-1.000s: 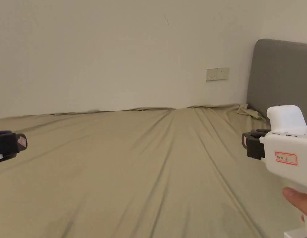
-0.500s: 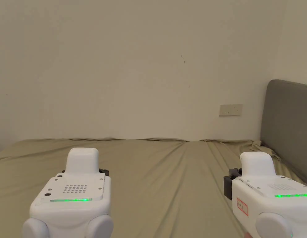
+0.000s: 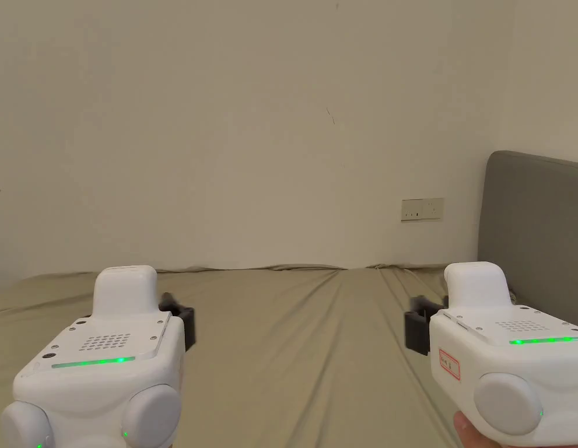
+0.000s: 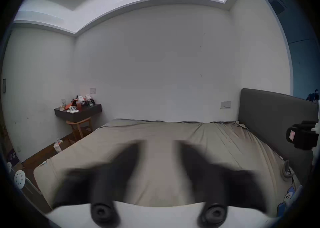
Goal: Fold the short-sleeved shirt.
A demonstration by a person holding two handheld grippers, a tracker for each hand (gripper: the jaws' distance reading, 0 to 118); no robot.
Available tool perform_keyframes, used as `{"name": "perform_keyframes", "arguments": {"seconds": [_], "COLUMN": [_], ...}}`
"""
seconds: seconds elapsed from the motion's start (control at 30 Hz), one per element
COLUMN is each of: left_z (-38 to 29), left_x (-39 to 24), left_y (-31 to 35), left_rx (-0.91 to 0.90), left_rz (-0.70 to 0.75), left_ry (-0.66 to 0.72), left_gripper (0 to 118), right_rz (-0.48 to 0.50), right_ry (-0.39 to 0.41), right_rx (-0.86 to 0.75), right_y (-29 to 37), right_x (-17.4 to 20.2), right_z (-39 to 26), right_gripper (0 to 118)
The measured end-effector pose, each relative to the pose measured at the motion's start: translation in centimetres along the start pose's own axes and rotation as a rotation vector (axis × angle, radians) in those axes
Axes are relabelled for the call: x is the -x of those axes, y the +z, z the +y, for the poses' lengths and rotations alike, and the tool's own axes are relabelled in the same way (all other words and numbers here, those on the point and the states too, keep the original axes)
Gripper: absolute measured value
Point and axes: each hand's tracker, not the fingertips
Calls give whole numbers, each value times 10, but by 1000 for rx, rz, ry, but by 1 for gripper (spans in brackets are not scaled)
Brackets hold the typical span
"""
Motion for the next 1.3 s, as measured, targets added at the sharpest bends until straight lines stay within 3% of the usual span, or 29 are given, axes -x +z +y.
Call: {"name": "perform_keyframes", "arguments": {"seconds": [0.03,0.07,0.13,0.23,0.4,0.63,0.77,0.97,1.1,1.3], "left_z": [2,-4,4,6,6,8,6,3,5,7], "left_x": [-1,-1,2,-6,-3,4,4,3,-1,-2], "left_y": [-2,0,-7,8,1,-10,-2,0,7,10], "left_rx": [4,99,-3,9,27,21,23,38,39,40], "left_rz": [38,9,-29,-40,-47,-62,-62,-68,-77,-80], "left_ry": [-6,-24,4,11,13,43,43,46,40,42], "left_gripper": [118,118,118,118,118,118,118,118,118,118], "right_rz": [0,-9,5,-2,79,85,58,93,38,65], "right_ry": [-6,-5,-8,-9,-17,-73,-47,-126,-63,-88], "right_rx": [15,69,-6,-27,-12,7,-26,29,35,46], "right_y": [-2,2,14,13,17,12,25,17,17,20], "right_x": [0,0,-1,-1,-1,-5,-4,-12,-5,-3], "right_z": [3,3,11,10,14,12,18,14,12,13], "right_gripper": [117,118,118,118,118,118,118,118,118,118]}}
